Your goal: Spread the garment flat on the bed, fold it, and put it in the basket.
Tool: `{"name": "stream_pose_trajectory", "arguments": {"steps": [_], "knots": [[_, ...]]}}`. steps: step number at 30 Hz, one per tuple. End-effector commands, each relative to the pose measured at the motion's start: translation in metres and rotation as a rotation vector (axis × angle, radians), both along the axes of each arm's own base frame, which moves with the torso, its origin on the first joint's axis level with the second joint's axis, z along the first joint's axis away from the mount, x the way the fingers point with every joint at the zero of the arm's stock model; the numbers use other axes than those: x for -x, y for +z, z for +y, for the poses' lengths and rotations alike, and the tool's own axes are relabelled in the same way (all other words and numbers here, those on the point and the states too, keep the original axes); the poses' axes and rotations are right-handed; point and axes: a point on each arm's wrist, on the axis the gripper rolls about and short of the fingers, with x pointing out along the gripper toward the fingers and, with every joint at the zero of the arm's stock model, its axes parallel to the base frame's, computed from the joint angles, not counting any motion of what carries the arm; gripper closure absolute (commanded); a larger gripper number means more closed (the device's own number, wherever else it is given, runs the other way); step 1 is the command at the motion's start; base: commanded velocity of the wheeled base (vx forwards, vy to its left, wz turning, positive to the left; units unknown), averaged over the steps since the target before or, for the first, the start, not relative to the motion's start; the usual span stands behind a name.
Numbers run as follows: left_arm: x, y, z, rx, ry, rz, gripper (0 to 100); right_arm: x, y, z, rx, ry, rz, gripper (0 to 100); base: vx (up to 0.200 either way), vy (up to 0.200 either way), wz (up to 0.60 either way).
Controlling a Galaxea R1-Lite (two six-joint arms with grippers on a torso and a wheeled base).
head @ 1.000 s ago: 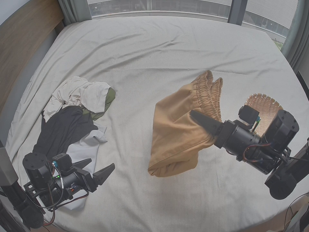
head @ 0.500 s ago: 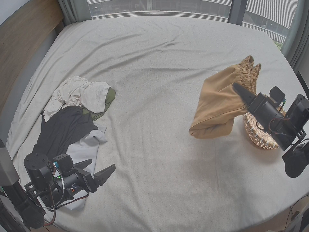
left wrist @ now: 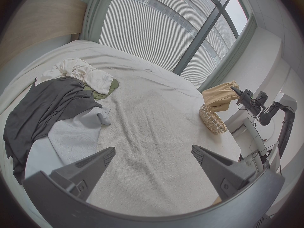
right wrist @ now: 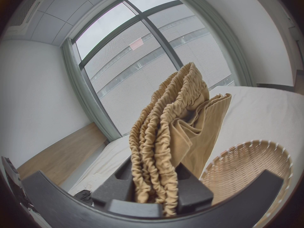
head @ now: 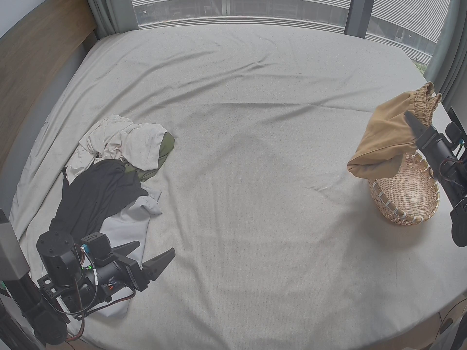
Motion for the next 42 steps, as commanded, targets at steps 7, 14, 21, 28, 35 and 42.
{"name": "stream_pose_trajectory", "arguments": {"steps": [7, 14, 21, 28, 35, 42], "knots": [[0.003, -0.003, 0.001, -0.008, -0.001, 0.019, 0, 0.01, -0.015, -0.035, 0.001, -0.132, 0.067, 100, 0.0, 0.0, 0.0], [0.004, -0.003, 0.0, -0.007, -0.009, 0.018, 0, 0.008, -0.035, -0.051, 0.022, -0.196, 0.135, 0, 0.0, 0.0, 0.0], [0.004, -0.002, 0.0, -0.007, -0.01, 0.017, 0, 0.039, -0.048, -0.041, 0.083, -0.198, 0.198, 0, 0.0, 0.0, 0.0], [0.006, -0.001, -0.003, -0.004, -0.024, 0.009, 0, 0.077, -0.021, -0.018, 0.178, -0.149, 0.142, 0, 0.0, 0.0, 0.0], [0.012, 0.006, -0.009, 0.011, -0.065, -0.023, 0, 0.09, -0.011, 0.042, 0.25, 0.154, 0.199, 0, 0.0, 0.0, 0.0], [0.038, 0.052, -0.008, 0.118, -0.133, -0.241, 0, 0.111, -0.022, 0.092, 0.321, 0.452, 0.199, 0, 0.0, 0.0, 0.0]]}}
